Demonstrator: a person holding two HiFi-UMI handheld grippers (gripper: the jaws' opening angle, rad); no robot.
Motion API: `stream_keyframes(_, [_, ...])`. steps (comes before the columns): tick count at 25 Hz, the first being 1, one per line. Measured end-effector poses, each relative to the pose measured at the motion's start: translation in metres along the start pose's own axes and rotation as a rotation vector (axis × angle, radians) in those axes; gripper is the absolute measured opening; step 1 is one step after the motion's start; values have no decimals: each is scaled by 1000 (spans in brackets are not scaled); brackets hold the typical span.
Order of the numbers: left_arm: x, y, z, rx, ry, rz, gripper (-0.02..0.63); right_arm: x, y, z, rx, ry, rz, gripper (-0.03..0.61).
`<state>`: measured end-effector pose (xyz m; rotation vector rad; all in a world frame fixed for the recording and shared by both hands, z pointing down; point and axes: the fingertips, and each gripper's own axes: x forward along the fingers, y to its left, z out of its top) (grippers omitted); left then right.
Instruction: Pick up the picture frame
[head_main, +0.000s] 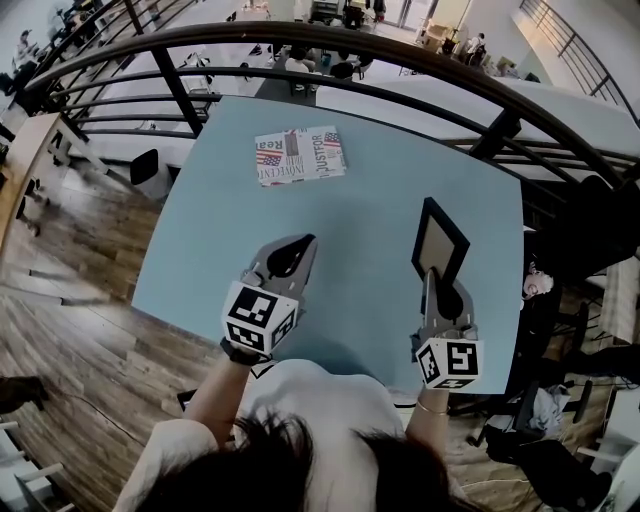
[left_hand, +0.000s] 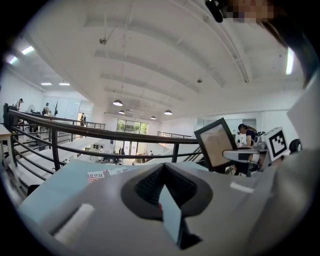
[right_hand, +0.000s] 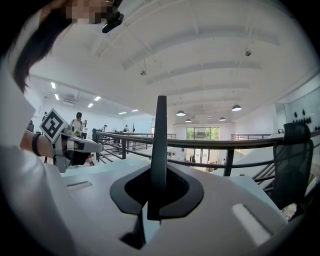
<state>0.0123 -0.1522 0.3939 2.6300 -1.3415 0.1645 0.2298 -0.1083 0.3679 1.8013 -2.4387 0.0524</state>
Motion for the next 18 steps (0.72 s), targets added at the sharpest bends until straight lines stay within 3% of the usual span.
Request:
stream_keyframes(12, [-2,3,2,-12,-3,-8,57,-2,2,2,-3,-3,1,14])
stream_keyframes(18, [2,6,6,20,-8,-12,57,0,1,0,9,-10,-2,14])
